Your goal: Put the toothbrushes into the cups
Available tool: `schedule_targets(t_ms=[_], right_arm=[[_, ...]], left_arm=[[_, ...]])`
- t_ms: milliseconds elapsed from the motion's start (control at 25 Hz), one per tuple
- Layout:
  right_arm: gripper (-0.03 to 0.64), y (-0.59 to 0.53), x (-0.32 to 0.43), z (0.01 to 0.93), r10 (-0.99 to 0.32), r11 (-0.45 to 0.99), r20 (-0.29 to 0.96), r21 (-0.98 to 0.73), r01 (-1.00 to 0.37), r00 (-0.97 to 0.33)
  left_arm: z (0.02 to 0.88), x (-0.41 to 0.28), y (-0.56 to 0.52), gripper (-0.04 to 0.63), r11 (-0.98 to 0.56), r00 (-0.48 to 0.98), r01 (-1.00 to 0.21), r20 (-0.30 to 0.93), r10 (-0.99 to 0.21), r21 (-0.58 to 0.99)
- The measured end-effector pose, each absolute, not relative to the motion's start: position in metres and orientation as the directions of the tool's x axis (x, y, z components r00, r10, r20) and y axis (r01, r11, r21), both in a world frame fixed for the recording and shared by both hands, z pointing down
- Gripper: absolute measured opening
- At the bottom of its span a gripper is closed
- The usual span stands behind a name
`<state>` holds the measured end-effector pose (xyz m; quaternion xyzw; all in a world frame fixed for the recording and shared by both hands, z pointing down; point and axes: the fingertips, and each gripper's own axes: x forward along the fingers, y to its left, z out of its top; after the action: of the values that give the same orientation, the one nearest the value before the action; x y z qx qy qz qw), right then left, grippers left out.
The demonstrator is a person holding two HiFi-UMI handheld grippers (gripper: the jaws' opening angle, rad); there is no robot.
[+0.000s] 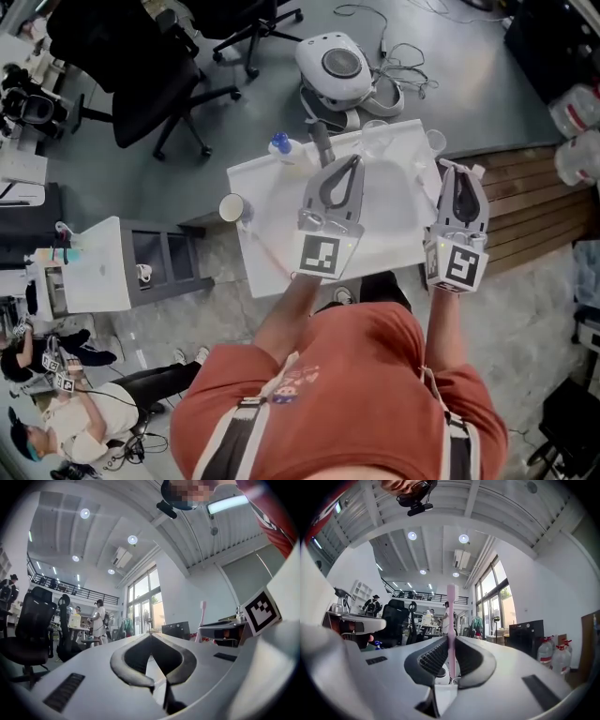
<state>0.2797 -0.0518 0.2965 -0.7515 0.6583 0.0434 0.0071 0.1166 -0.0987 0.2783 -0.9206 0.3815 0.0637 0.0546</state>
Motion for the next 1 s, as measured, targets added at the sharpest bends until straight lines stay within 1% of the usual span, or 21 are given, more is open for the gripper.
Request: schedule_targets(t_ms=[200,440,1000], right_arm=[[0.057,-0.081,0.310,0.314,-0.991,-0.127,-0.038,0.018,-0.992,0.126],[0.057,-0.108,0.332,0.337,-0.993,-0.115,-0.003,-0.006,-0.993,0.115],[0.057,-0.155,0.351,0.407,-0.987,-0.061,0.148,-0.034,-0.998,0.055]], left_arm=[[0.292,0.153,-0.124,0.020,-0.719,0.716,-0.694,-0.131,-0.685,-0.037],[0.314,0.178,-0.148,0.020,-0.718,0.717,-0.696,-0.088,-0.692,-0.027],[0.357,0.219,-0.189,0.020,-0.732,0.732,-0.681,-0.009,-0.681,-0.005]])
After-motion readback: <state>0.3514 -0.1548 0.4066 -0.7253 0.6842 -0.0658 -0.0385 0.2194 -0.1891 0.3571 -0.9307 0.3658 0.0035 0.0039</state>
